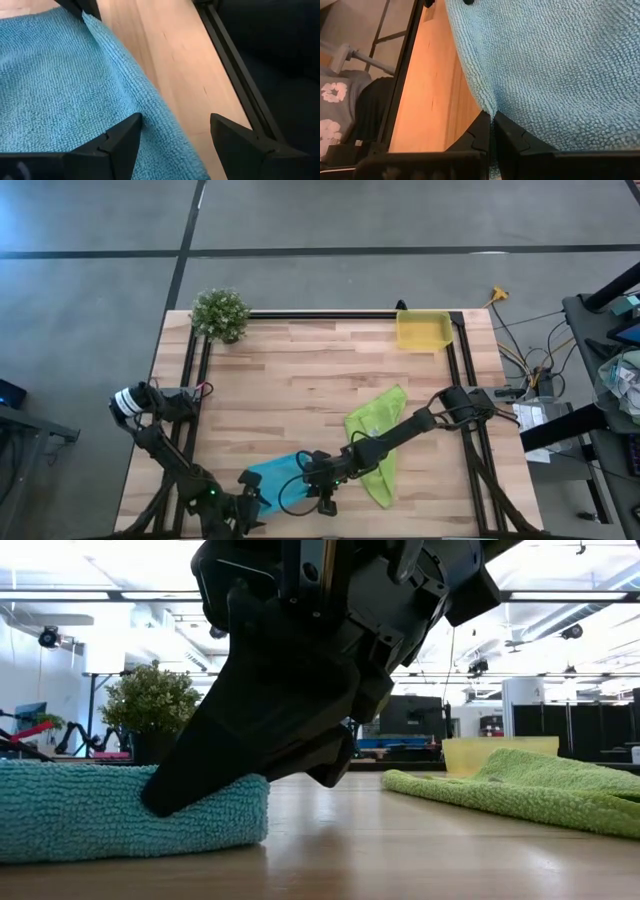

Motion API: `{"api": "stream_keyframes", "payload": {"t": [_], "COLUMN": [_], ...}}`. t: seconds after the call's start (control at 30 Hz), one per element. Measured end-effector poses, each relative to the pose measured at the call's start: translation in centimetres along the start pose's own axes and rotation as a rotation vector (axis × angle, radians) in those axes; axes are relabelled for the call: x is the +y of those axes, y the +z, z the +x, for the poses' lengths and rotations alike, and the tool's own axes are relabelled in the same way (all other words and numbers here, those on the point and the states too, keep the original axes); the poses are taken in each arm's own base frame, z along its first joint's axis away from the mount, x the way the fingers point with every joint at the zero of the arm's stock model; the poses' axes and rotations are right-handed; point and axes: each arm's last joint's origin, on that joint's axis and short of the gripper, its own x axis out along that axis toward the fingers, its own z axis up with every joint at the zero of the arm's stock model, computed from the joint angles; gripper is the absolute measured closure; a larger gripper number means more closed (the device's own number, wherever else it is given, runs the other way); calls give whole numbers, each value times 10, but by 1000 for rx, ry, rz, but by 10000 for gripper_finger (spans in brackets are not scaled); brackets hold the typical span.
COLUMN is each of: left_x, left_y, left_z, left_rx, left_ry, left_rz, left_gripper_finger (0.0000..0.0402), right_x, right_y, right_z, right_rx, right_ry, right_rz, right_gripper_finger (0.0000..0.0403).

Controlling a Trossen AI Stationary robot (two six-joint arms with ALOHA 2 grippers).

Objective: Roll microfiber towels into tight, uniform cylinder then place into a basket
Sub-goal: Roll the blue microfiber towel

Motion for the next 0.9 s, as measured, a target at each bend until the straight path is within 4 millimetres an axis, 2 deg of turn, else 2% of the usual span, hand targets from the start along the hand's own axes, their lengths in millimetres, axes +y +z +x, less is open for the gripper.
{"api": "stream_keyframes", "payload": {"t": [0.13, 0.23, 0.73, 0.9], "left_x": [1, 3, 6, 7], "left_y": [1, -2, -8, -10], "left_z": [0, 1, 2, 2], "left_rx": [1, 14, 55, 58], "left_ry": [3, 8, -10, -14], "left_rz": [-69, -137, -144, -169], "left_gripper_finger": [184, 202, 383, 396], "right_x": [0, 0, 0, 2], "right_y": [0, 0, 0, -1], "right_z": [0, 0, 0, 0], "right_rx": [2, 2, 3, 3], "right_ry": [-1, -2, -1, 3], "right_rz": [-1, -3, -3, -45], "right_gripper_finger": [394, 394, 394, 391]}}
